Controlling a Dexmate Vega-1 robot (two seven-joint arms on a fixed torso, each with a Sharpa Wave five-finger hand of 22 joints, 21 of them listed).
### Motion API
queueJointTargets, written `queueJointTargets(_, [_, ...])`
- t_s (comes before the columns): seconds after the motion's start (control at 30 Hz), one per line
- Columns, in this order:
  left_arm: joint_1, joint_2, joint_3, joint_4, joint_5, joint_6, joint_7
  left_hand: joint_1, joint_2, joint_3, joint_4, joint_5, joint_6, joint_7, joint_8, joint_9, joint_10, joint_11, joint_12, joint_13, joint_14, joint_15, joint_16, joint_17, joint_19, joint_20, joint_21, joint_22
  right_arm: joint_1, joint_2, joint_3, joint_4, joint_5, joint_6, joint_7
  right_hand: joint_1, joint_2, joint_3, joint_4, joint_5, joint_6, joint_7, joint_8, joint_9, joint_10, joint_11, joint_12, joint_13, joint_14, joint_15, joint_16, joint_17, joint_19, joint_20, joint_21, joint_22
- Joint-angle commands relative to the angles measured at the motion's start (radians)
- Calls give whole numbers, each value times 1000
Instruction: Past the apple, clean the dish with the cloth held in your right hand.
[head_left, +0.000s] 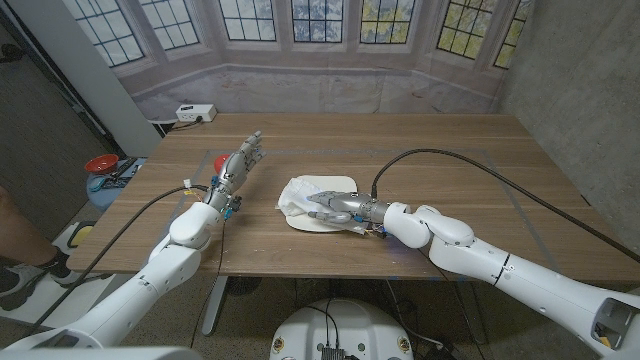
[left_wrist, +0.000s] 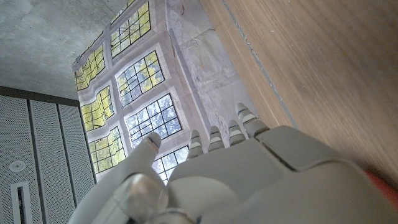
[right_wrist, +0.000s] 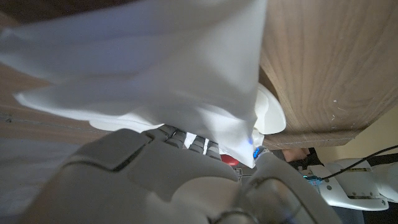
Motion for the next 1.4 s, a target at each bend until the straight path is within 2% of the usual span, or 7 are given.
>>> queueJointTargets(0.03, [25, 9, -3, -26, 1, 2, 12, -10, 0, 3, 2, 5, 6, -2, 2, 3, 1, -3, 1, 3, 5, -1, -5, 2, 5, 0, 3, 2, -15, 6, 12, -25, -23, -11, -6, 11, 55, 5, -7, 4, 5, -11, -1, 0, 4, -7, 1, 1, -3, -17, -3, 0, 40, 22, 0, 0])
queueJointTargets(0.3, [38, 12, -6, -44, 4, 6, 22, -9, 0, 6, 1, 5, 6, -2, 2, 3, 0, -2, 0, 3, 6, -2, -5, 1, 4, 0, 2, 2, -13, 5, 21, -22, -24, 4, -18, 22, 48, 10, -19, 3, 10, -22, -2, 0, 4, -4, -1, 2, -1, -15, -5, -2, 40, 26, 0, 0])
queueJointTargets(0.7, [29, 4, 1, -36, 6, 7, 16, -5, 1, 11, -2, 5, 8, 0, 3, 2, -1, -2, -1, 3, 6, -1, -7, -1, 4, 1, 2, 1, -41, -18, 44, -79, -32, -9, -18, 33, 40, 17, -33, 1, 14, -27, -4, 0, 6, -1, -2, 2, -1, -7, -7, -4, 36, 40, -2, 1])
queueJointTargets(0.9, [22, 0, 5, -24, 4, 5, 9, -4, 1, 14, -3, 5, 8, -1, 3, 2, -1, -3, -1, 3, 5, -2, -8, -1, 4, 1, 1, 1, -60, -33, 49, -114, -38, -31, 9, 36, 40, 20, -36, 0, 18, -31, -3, 0, 7, -1, -2, 2, -1, -5, -8, -4, 35, 40, -3, 1])
queueJointTargets(1.0, [18, -2, 7, -16, 3, 4, 2, -3, 1, 15, -4, 5, 8, -1, 3, 2, -1, -2, -2, 3, 4, -1, -8, -1, 4, 1, 1, 1, -66, -36, 45, -130, -46, -49, 34, 34, 63, 31, -29, 1, 21, -38, -4, 0, 8, -12, -3, 2, -2, -13, -6, 0, 30, 29, -4, 1])
queueJointTargets(1.13, [14, -6, 9, -8, 2, -1, 0, -2, 0, 16, -5, 5, 8, -2, 2, 2, -1, -2, -2, 3, 4, -1, -8, -1, 3, 1, 1, 1, -74, -35, 44, -139, -49, -68, 51, 29, 75, 37, -21, 2, 10, -34, -10, 1, 5, -15, -4, 2, -6, -15, -5, 3, 26, 24, -5, 1])
queueJointTargets(1.4, [16, -4, 8, -6, -1, -3, -2, -1, 0, 19, -6, 5, 5, -1, 1, 2, -1, -2, -2, 2, 5, 1, -8, -2, 3, 1, 1, 1, -77, -26, 40, -130, -36, -81, 65, -8, 70, 27, 9, -3, -24, -35, -19, 2, -1, -15, -7, 2, -21, -6, -4, 12, 2, 28, -10, 2])
